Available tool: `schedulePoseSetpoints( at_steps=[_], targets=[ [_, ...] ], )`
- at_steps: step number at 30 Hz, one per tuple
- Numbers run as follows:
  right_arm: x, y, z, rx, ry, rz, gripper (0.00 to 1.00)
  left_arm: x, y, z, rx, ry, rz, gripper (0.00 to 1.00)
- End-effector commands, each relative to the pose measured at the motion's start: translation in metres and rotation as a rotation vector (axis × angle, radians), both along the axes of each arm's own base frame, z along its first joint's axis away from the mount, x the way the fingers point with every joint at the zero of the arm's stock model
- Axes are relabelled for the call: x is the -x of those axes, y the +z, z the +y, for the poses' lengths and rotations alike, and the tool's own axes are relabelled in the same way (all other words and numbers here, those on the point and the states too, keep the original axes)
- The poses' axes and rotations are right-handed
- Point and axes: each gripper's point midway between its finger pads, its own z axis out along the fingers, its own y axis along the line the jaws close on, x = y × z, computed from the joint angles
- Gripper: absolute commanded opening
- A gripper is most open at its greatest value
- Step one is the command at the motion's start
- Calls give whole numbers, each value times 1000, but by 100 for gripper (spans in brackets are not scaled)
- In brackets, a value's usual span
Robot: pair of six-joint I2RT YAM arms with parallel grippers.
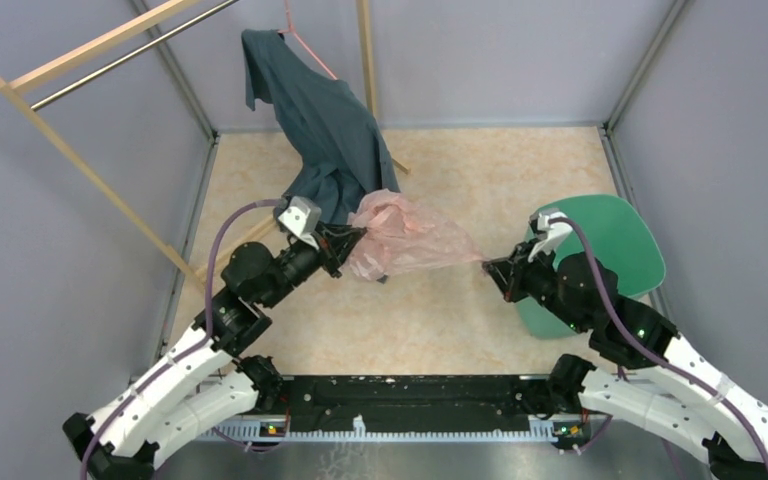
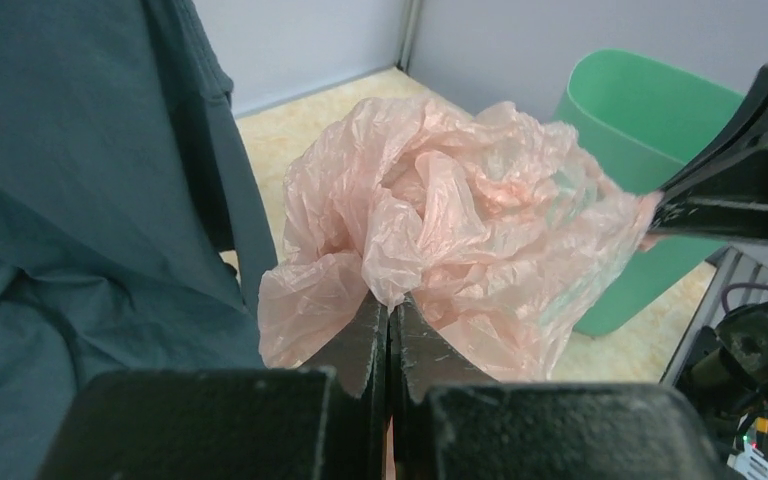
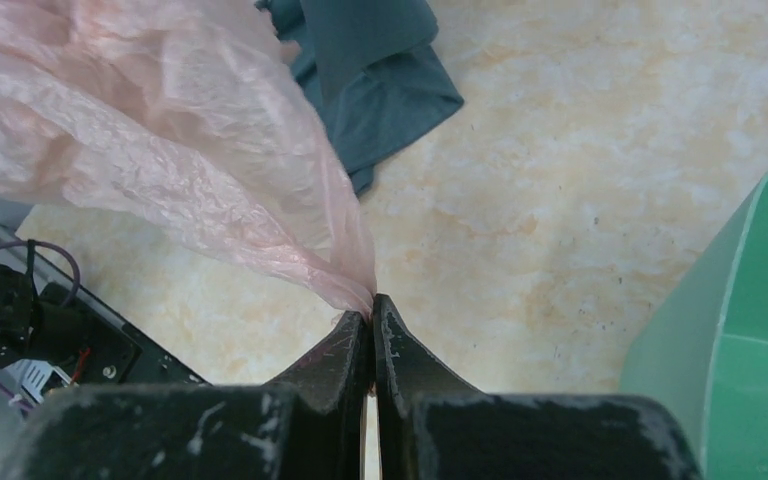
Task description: Put the trash bags into the trash bin
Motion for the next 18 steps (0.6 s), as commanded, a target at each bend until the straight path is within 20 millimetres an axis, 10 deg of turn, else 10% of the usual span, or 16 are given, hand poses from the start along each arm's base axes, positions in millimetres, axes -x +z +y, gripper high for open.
schedulePoseSetpoints(
  at_steps=[1,13,18],
  targets=[
    [6,33,2,2,60,-59,0,-1,-3,-23,-48,-106,5,0],
    [39,21,33,75,298,135,4,-18,-74,-43,-207,-87,430,0],
    [77,-2,64,93,556,329,0,37,-130,-42,-267,-172,914,0]
  ],
)
